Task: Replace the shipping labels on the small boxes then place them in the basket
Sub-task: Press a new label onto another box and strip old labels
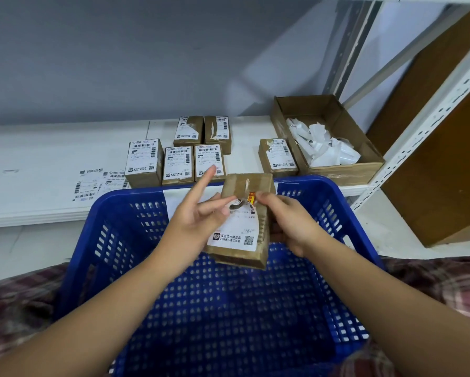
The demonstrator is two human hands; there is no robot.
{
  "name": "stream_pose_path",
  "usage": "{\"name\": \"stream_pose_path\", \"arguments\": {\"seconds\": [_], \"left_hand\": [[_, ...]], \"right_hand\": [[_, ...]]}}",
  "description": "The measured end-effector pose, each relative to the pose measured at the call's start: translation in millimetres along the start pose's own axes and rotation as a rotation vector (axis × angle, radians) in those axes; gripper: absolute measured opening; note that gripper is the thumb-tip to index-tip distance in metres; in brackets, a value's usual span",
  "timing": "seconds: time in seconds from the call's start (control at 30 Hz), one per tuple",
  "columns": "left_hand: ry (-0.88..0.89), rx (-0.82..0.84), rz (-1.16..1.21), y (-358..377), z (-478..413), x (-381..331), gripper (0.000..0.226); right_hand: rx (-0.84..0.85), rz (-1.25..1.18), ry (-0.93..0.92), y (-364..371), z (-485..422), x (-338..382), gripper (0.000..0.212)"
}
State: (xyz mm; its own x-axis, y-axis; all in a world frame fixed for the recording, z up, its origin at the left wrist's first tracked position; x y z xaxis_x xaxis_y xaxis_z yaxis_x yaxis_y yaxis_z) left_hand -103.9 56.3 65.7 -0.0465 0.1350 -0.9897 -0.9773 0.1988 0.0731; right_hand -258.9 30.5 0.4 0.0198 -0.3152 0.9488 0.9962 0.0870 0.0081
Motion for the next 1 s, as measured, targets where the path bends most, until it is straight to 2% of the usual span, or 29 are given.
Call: {"name": "stream_pose_path", "arguments": {"seconds": [0.1, 0.23, 0.3, 0.37, 0.4, 0.53, 0.7, 0.87, 1.0], "left_hand": [[-0.064, -0.065, 0.258, -9.2, -3.1, 4.4, 0.052], [-0.099, -0.144, 0.369, -19.2, -5.5, 15.4, 0.040], [-0.078, -0.262, 0.178, -34.6, -7.3, 16.3, 0.031], [-0.044, -0.424, -0.109, -49.8, -4.3, 11.6, 0.012], [-0.013, -0.460, -0.241, -50.0, -1.4, 7.0, 0.010], [0.098, -0.325, -0.598, -13.9, 3.4, 3.2, 0.027], [0.096, -0.293, -0.748, -8.4, -0.5, 16.6, 0.027], [0.067, -0.277, -0.666, -11.4, -2.8, 17.9, 0.028], [0.124, -0.291, -0.776, -8.6, -2.3, 9.7, 0.033]], "right_hand": [[-0.035, -0.035, -0.021, 1.2, 1.3, -1.2, 0.039], [-0.082, 0.002, -0.063, 3.4, 3.3, -0.7, 0.039], [-0.112, 0.013, -0.056, 1.8, 4.6, -3.2, 0.044], [-0.139, -0.003, -0.050, -0.1, 5.9, -6.6, 0.050], [-0.148, -0.021, -0.053, 0.4, 7.3, -7.1, 0.052], [-0.161, -0.127, -0.084, 10.1, 11.5, -8.4, 0.056], [-0.156, -0.215, -0.128, 20.9, 17.7, -8.5, 0.049], [-0.166, -0.241, -0.137, 18.1, 18.6, -6.4, 0.049], [-0.165, -0.246, -0.139, 18.9, 18.2, -5.6, 0.048]]}}
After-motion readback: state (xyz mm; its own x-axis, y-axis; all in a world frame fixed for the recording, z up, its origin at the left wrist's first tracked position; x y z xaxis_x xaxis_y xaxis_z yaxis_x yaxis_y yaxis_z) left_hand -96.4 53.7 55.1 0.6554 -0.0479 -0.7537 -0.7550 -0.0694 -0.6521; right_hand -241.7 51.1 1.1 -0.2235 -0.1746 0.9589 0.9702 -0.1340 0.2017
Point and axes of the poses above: each hand's wrist, its own z-axis away from the middle knuckle, its own y-axis out of the palm, x = y × z, the point moved 10 cm from there along -z, towards the middle knuckle, and after that the axes turned 8 degrees about -y, right-handed, at the moved point
